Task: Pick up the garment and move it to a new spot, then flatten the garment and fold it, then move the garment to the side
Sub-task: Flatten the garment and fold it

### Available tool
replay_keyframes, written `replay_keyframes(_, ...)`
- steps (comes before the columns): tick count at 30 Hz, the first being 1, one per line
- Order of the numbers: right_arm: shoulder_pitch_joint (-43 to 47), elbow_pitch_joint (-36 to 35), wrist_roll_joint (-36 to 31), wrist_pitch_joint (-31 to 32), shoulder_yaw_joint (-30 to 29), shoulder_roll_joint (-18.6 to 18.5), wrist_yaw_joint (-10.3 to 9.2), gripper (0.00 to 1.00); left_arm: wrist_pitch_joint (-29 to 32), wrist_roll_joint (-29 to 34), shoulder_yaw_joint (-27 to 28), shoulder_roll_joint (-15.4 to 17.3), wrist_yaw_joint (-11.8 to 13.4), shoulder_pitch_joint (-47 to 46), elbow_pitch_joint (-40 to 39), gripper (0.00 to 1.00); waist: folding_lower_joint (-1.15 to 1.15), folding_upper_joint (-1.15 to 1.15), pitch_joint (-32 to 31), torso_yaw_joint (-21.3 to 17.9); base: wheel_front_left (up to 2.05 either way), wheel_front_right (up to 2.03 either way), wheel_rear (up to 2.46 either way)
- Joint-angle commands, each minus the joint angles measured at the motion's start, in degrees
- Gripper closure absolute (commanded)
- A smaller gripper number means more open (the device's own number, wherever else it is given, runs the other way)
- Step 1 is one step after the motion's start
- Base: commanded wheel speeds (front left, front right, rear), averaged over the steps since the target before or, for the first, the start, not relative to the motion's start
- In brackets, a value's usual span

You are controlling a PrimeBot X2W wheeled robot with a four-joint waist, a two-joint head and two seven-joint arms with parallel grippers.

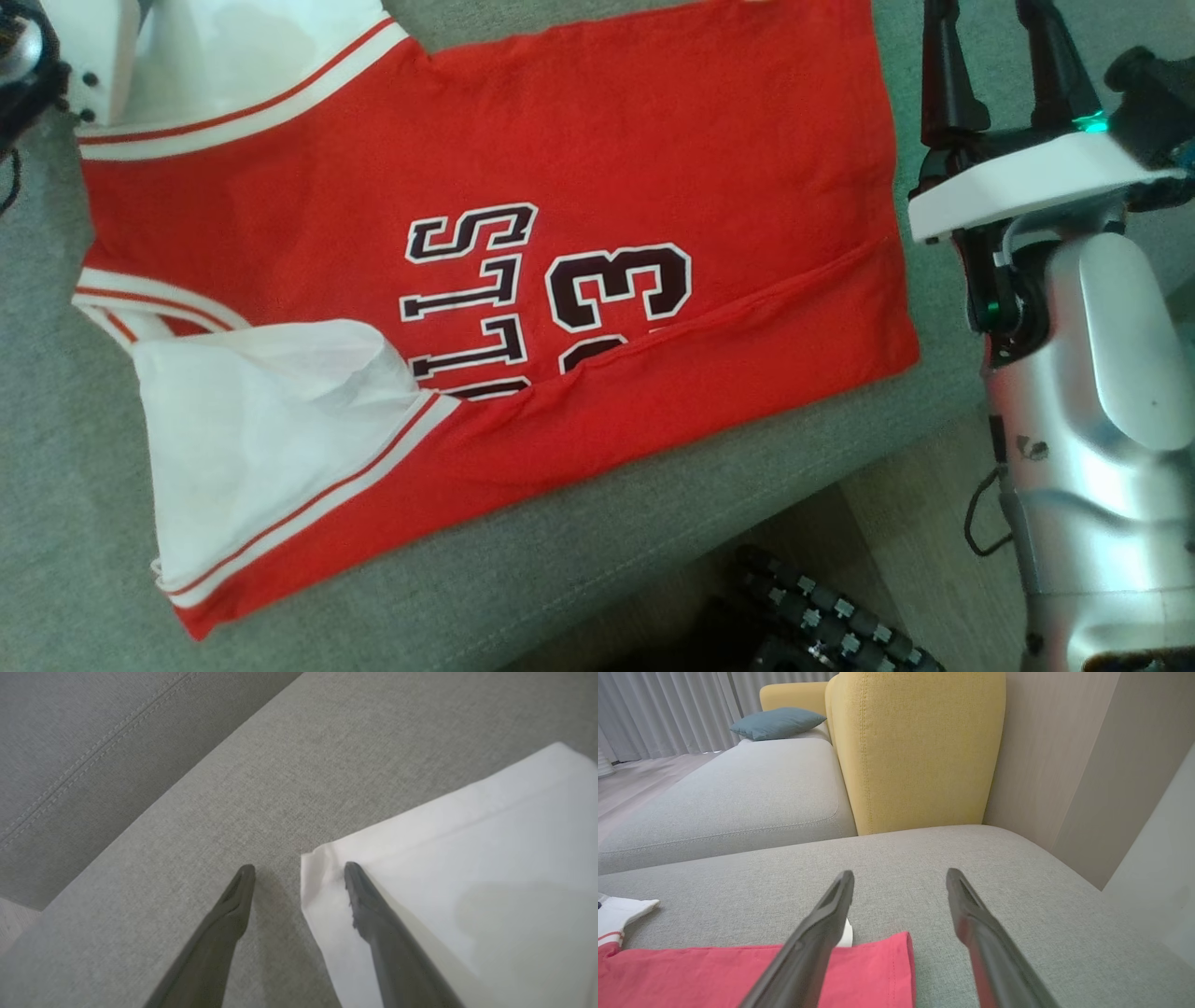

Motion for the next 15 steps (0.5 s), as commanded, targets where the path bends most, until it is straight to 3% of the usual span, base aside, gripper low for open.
replay_keyframes(1,-0.89,-1.71,0.39,-0.57,0.51,-0.27,0.37,0.0,1.22,-0.74,0.21,2.25,0.09,-1.81,0.47,0.0,0.0,0.0,0.11,-0.06,0.0,0.0,0.0)
replay_keyframes(7,-0.97,-1.29,0.13,-0.82,0.38,-0.27,0.37,0.0,2.8,-3.58,-2.4,2.03,0.09,-2.19,0.17,0.0,0.0,0.0,0.2,0.15,0.0,0.0,0.0)
replay_keyframes(8,-0.97,-1.13,0.07,-0.85,0.28,-0.27,0.37,0.0,2.92,-4.29,-2.88,1.9,0.09,-2.07,-0.34,0.54,0.0,0.0,0.13,0.25,0.0,0.0,0.0)
replay_keyframes(9,-0.97,-0.94,-0.04,-0.86,0.12,-0.27,0.37,0.0,2.77,-5.02,-3.3,1.8,0.09,-1.99,-0.98,1.0,0.0,0.0,0.04,0.4,0.0,0.0,0.0)
replay_keyframes(15,-1.08,0.62,-1.55,-0.58,-1.74,-0.27,0.37,0.0,-1.88,-7.68,-3.47,0.3,0.09,-2.01,-2.36,1.0,0.0,0.0,-1.37,2.37,0.0,0.0,0.0)
